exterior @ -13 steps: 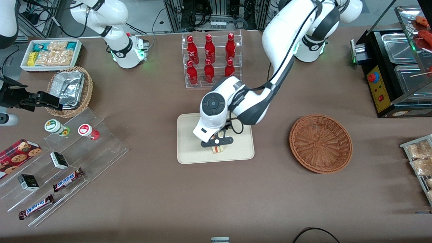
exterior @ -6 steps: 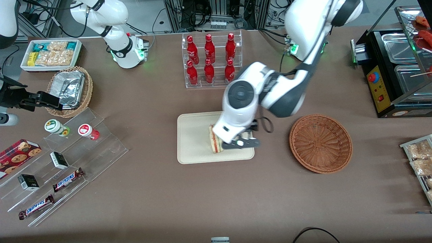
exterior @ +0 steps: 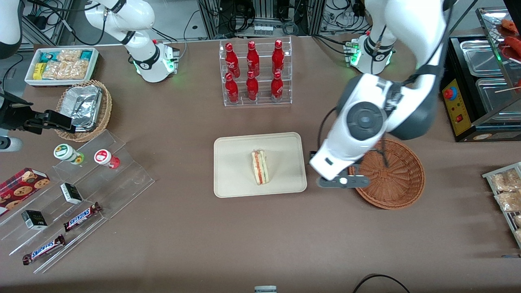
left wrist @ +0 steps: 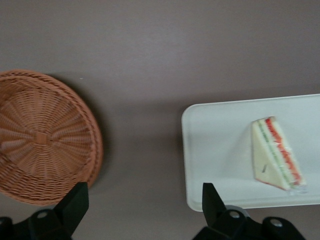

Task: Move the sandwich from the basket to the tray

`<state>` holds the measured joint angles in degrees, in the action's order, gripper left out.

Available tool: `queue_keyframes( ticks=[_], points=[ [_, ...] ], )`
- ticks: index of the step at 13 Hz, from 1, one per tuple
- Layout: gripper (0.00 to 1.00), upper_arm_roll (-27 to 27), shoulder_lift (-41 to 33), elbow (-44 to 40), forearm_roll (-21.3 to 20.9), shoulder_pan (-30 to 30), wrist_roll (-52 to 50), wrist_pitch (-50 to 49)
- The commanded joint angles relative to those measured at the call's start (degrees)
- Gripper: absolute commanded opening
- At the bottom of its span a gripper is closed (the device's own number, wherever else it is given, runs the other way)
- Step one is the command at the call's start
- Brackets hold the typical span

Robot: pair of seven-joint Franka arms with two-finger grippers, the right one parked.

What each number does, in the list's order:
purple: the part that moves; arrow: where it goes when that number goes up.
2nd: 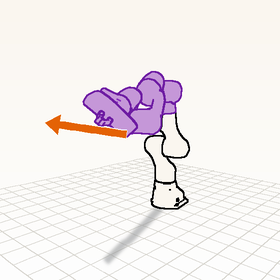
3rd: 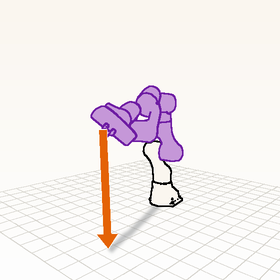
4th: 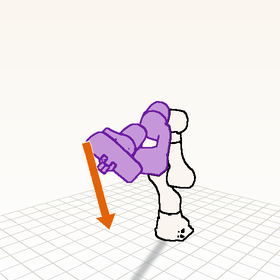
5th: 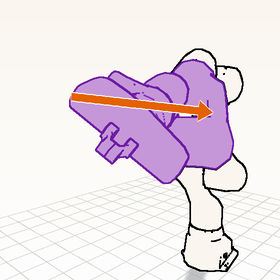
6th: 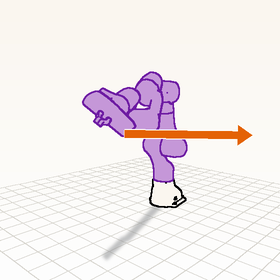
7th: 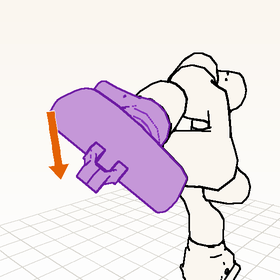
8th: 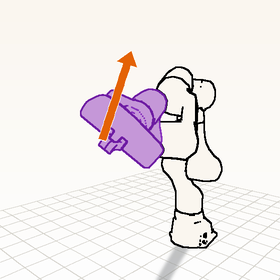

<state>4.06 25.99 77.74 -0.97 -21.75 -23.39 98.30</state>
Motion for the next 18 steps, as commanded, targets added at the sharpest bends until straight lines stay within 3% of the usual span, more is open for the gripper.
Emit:
queue_keyframes(
  ticks=[1,6,12,15,18],
  points=[
    [1.0,0.5,-7.3,8.8,0.9,5.0,7.4,0.4],
    [1.0,0.4,-13.9,15.3,2.1,13.4,17.8,-0.4],
    [1.0,0.3,-19.9,16.1,1.9,17.5,18.2,-8.1],
    [1.0,4.1,-22.4,15.7,1.8,23.0,19.5,-12.2],
    [1.0,4.5,-23.2,15.1,1.2,24.2,21.8,-15.2]
  ],
)
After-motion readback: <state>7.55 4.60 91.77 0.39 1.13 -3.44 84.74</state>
